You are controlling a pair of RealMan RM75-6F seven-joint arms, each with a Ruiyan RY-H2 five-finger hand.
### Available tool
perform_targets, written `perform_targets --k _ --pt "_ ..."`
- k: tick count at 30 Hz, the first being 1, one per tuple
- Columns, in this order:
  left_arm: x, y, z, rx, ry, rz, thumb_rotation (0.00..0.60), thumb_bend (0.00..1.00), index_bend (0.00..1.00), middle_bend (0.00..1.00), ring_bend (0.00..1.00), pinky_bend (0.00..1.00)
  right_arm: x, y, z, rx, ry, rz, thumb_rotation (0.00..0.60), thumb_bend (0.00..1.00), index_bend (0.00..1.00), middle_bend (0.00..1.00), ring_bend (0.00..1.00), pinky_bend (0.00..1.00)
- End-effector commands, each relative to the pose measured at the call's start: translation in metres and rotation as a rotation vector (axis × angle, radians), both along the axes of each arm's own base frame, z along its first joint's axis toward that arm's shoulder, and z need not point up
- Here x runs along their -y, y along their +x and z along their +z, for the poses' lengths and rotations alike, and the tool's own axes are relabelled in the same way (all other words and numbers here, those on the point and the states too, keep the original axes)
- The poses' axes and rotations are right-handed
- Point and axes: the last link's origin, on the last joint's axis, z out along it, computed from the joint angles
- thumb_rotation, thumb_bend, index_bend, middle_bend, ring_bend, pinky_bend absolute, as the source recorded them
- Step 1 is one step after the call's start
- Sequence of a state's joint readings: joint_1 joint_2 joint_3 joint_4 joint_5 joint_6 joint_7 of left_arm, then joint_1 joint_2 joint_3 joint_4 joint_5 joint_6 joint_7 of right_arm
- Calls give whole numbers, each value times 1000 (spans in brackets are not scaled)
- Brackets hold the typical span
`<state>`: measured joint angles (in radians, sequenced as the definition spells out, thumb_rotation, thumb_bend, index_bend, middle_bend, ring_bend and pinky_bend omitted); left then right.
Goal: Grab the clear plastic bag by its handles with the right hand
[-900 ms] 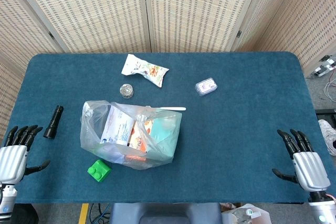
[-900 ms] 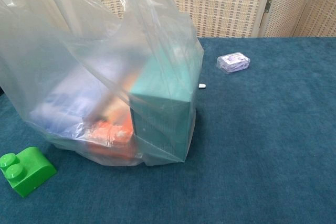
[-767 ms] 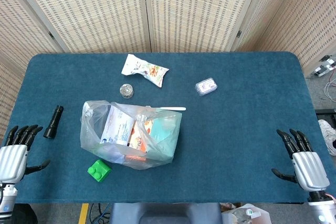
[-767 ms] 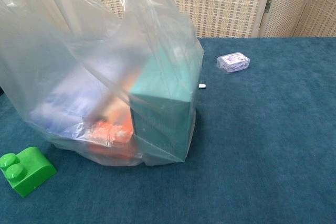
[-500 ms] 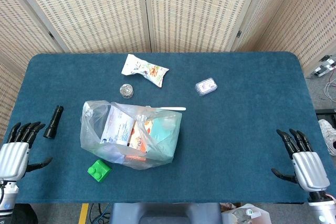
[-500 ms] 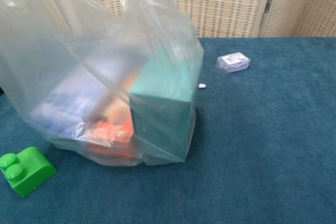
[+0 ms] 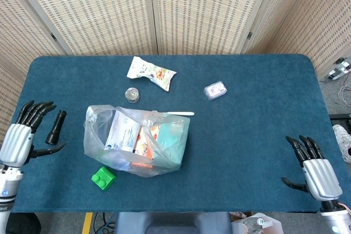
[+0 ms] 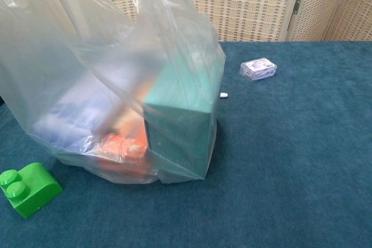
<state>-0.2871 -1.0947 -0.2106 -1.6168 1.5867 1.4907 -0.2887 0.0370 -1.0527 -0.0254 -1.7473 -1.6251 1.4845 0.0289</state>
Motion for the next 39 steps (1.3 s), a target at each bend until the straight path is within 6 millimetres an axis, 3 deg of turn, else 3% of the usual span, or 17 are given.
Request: perform_targets --k 1,9,23,32,39 --pt "-21 21 8 83 40 -104 600 0 167 127 114 0 -1 0 0 1 0 0 600 28 0 144 6 56" --pt "-48 51 5 259 -7 -184 600 0 167 127 115 0 -3 2 -1 8 10 7 600 29 0 144 5 56" --pt "-63 88 -20 222 -135 -256 600 0 169 127 114 0 5 12 -11 11 78 43 600 29 0 143 6 56" --pt "-77 110 -31 262 -184 -285 600 0 219 144 120 0 16 23 -22 10 148 87 600 30 0 144 5 56" --pt "-83 125 -30 312 -204 -287 600 0 312 189 157 0 29 39 -30 45 191 159 600 30 0 144 6 56"
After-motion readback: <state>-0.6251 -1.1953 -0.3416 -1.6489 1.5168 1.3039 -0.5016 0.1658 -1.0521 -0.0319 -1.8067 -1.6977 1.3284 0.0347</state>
